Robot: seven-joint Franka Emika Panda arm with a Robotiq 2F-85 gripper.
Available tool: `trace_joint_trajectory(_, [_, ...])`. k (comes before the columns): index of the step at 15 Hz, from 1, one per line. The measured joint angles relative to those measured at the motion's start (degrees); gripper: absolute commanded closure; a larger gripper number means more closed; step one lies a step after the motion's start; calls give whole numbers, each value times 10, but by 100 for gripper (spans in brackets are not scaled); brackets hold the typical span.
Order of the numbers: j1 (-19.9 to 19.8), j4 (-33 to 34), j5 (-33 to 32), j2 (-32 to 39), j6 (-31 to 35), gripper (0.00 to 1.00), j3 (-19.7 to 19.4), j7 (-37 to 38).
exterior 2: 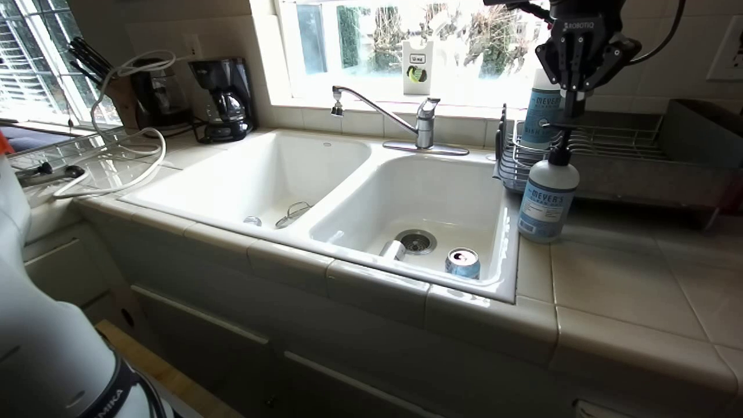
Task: Push down on the bottle
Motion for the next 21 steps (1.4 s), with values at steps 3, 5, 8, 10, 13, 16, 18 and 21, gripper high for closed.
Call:
trace_joint_trajectory(3, [-1,6,-4,4,-14,100,0,-2])
trace_joint_trajectory(5, [-1,7,-6,8,-17,100,0,-2])
trace_joint_trajectory(8, [-2,11,-7,16,-19,100,0,-2])
trace_joint_trajectory(10, [-2,16,-7,18,-23,100,0,-2])
trace_joint_trajectory(13, [-2,20,-7,20,-34,100,0,-2])
trace_joint_trajectory(16, [-2,21,-6,20,-40,100,0,-2])
trace_joint_trajectory(18, [-2,21,-6,21,-41,100,1,-2])
trace_joint_trajectory(21, [-3,21,-3,23,-41,100,1,-2])
